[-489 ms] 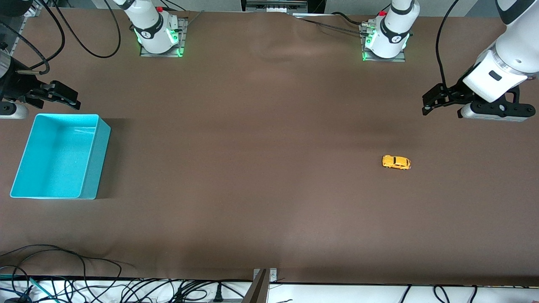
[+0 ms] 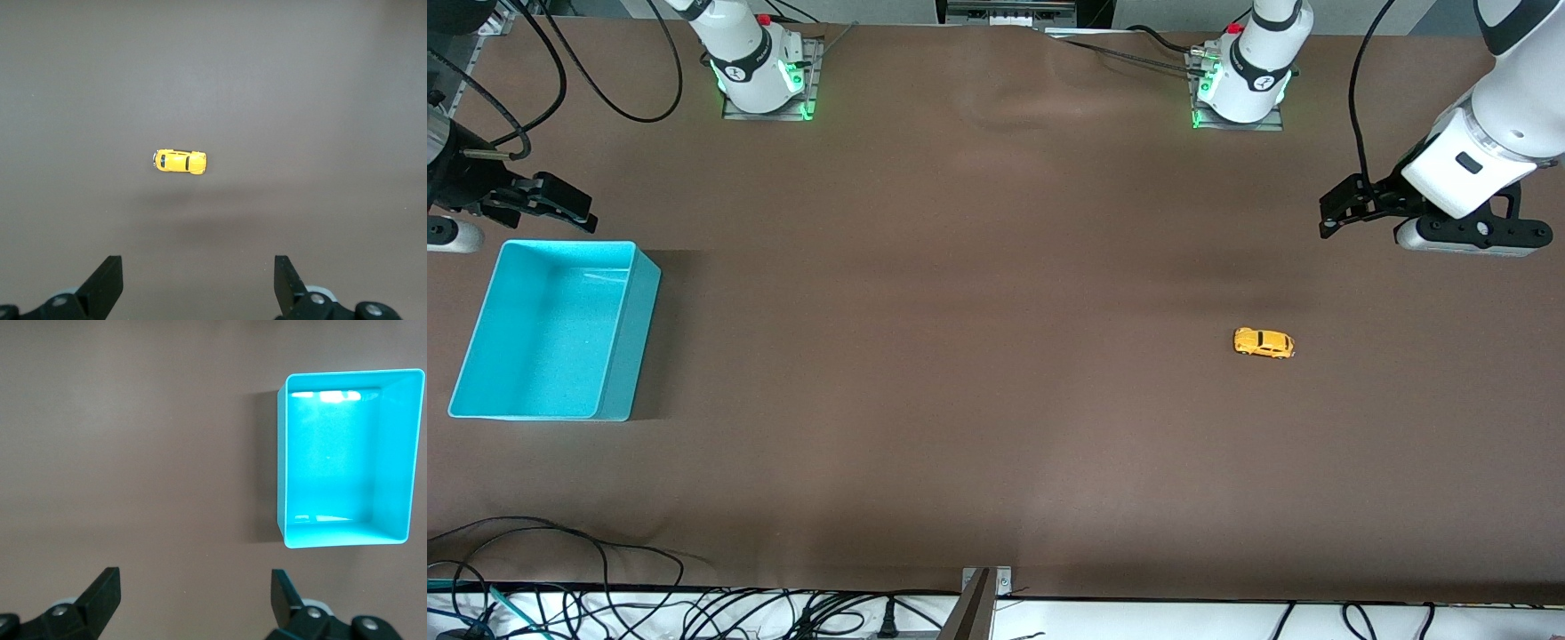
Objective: Wind up and store yellow beetle car
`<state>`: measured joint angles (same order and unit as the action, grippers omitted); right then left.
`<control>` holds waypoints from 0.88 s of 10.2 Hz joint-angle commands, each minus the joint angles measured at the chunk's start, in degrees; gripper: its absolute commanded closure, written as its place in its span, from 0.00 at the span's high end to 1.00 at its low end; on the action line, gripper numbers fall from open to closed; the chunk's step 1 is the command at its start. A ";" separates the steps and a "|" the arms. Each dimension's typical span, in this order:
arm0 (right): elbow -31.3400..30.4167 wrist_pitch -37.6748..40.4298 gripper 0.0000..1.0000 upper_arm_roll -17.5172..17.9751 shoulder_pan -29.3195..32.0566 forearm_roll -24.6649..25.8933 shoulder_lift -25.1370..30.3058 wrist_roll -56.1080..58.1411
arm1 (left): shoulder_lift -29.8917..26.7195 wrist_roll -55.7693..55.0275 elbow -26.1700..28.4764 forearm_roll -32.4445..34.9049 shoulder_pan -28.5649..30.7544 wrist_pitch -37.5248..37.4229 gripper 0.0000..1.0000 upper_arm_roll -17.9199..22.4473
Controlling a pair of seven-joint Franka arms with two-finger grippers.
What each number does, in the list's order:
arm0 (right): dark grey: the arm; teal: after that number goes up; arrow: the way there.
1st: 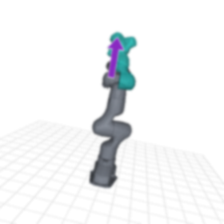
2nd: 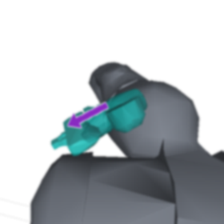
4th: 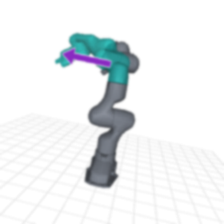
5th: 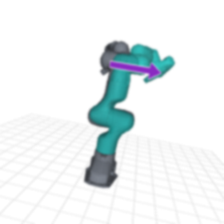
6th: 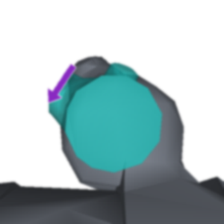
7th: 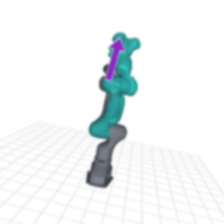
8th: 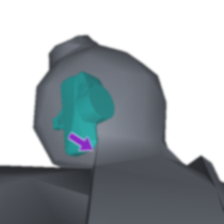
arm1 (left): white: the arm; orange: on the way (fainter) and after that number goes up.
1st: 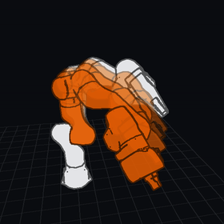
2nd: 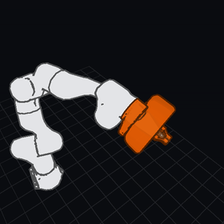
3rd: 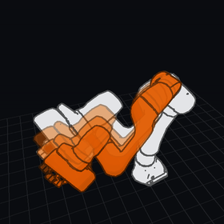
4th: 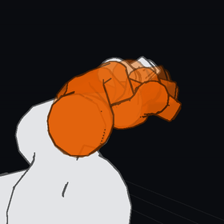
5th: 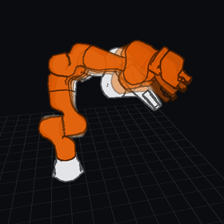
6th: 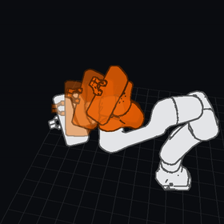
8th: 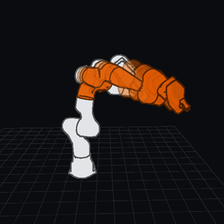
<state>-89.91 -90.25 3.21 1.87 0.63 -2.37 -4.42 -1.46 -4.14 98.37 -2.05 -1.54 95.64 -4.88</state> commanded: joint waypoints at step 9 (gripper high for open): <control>1.67 1.31 1.00 -0.04 0.15 -0.98 -0.70 -0.15 | 1.19 1.59 -2.39 1.26 0.39 -3.18 1.00 -0.22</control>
<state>-89.91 -90.23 3.17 1.89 0.63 -2.44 -4.42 -1.15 -3.86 97.96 -2.04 -1.56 94.09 -4.96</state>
